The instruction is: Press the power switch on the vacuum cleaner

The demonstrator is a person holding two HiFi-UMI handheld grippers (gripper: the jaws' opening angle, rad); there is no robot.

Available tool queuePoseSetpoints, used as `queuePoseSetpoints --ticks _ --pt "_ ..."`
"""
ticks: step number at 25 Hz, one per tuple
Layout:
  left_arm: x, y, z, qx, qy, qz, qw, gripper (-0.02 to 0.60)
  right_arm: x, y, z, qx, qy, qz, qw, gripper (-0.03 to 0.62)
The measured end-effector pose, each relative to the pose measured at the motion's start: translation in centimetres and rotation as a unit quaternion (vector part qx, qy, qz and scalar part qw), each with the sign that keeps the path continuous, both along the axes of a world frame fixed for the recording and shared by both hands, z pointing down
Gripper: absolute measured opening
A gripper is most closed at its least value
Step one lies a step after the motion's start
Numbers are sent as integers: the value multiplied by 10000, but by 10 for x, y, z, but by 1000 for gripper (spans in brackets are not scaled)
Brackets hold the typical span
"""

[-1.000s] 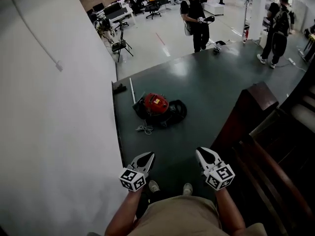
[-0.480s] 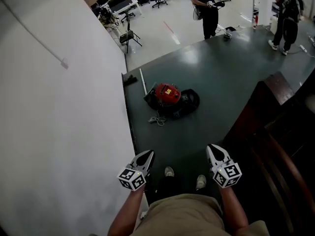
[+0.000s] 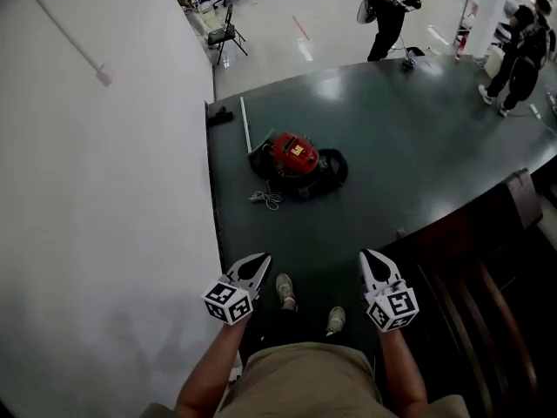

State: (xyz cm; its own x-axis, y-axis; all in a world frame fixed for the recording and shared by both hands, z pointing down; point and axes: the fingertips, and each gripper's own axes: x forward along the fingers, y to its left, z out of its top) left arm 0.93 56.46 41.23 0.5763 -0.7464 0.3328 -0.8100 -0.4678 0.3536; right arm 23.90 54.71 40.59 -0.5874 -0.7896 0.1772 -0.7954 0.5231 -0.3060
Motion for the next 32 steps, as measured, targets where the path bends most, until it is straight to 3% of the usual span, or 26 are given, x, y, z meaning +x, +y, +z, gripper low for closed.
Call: queuePoseSetpoints --ticks 3,8,14,23,32 --pt "-29 -25 3 -56 207 140 9997 3 -27 -23 -15 12 66 87 9999 11" --pt "-76 -66 6 149 -68 526 9985 3 -64 -64 -23 41 211 367 9991 11" --pt "-121 -106 8 198 134 690 9973 3 -109 -104 -28 146 288 550 9980 11" --pt "-139 -153 4 236 94 817 9963 3 -122 -148 -31 229 161 820 9962 11" --pt "-111 -222 17 41 46 784 9969 3 -87 -218 -33 385 75 770 9963 11"
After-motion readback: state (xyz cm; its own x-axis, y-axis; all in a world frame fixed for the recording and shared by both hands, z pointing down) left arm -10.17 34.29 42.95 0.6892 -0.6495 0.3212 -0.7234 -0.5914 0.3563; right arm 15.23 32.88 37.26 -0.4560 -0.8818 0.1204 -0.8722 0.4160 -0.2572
